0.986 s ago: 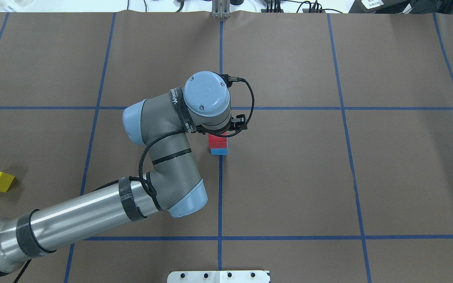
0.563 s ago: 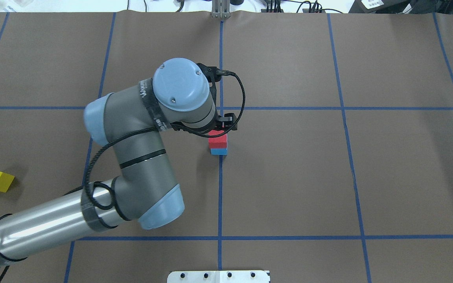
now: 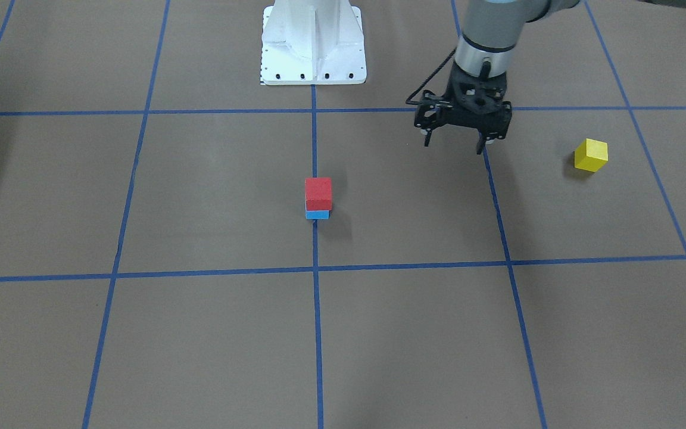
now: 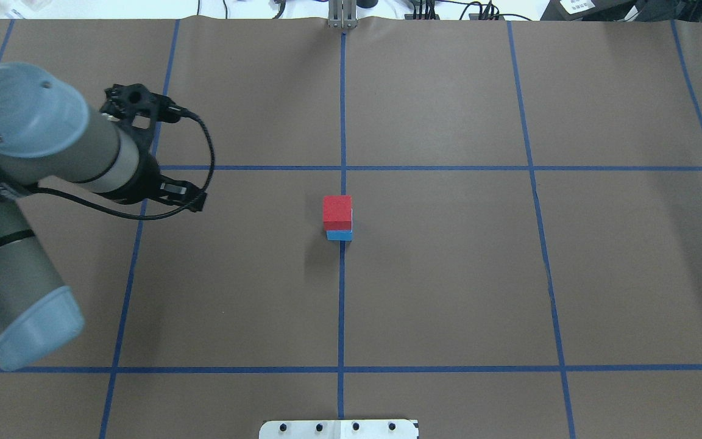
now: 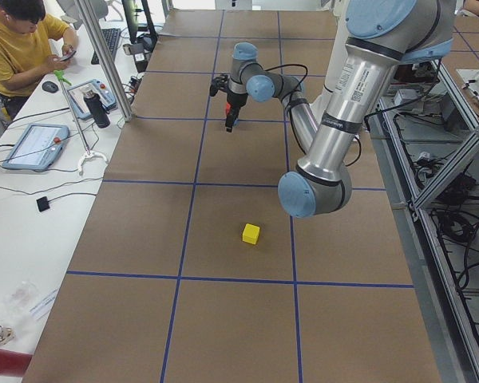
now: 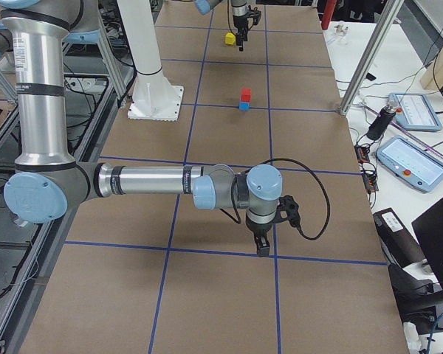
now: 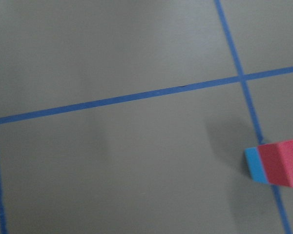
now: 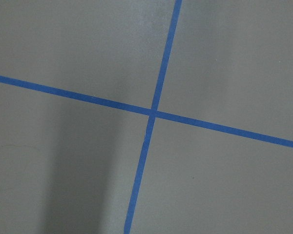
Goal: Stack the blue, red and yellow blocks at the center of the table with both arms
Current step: 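Move the left gripper back to the yellow cube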
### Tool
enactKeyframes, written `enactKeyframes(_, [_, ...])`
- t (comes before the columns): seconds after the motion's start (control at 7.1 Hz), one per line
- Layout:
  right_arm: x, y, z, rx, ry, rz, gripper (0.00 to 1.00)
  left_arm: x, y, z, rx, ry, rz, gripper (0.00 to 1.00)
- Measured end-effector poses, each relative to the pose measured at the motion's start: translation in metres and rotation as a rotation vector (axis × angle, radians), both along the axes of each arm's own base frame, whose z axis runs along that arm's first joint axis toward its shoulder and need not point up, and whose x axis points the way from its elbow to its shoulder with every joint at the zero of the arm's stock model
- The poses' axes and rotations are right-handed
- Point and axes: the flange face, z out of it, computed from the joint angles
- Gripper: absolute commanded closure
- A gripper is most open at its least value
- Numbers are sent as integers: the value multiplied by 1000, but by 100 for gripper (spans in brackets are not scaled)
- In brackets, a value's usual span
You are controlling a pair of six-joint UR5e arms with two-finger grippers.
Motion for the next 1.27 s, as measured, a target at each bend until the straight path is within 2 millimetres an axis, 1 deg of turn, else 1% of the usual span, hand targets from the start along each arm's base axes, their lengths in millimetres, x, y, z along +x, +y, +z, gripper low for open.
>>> enactKeyframes(0.14, [0, 0, 0, 2, 0, 0, 0, -46, 1, 47, 24, -30, 51, 0])
enactKeyframes(0.28, [0, 0, -1, 5, 0, 0, 0, -86, 7, 95, 41, -45, 91, 0])
enactKeyframes(0.42, [0, 0, -1, 7, 0, 0, 0, -121, 17, 146, 59, -54, 118, 0])
enactKeyframes(0.56, [0, 0, -1, 7, 0, 0, 0, -144, 31, 195, 54, -60, 128, 0])
enactKeyframes(0.7, [0, 0, -1, 8, 0, 0, 0, -157, 42, 243, 41, -62, 126, 0])
enactKeyframes(0.85, [0, 0, -1, 7, 0, 0, 0, -162, 48, 292, 31, -40, 93, 0])
enactKeyframes(0.99, [0, 0, -1, 7, 0, 0, 0, -162, 51, 328, 4, 13, 21, 0])
enactKeyframes(1.13, [0, 0, -1, 9, 0, -1, 0, -162, 54, 349, -34, 65, -43, 0])
enactKeyframes(1.27, [0, 1, 0, 13, 0, -1, 0, -161, 57, 357, -57, 91, -71, 0])
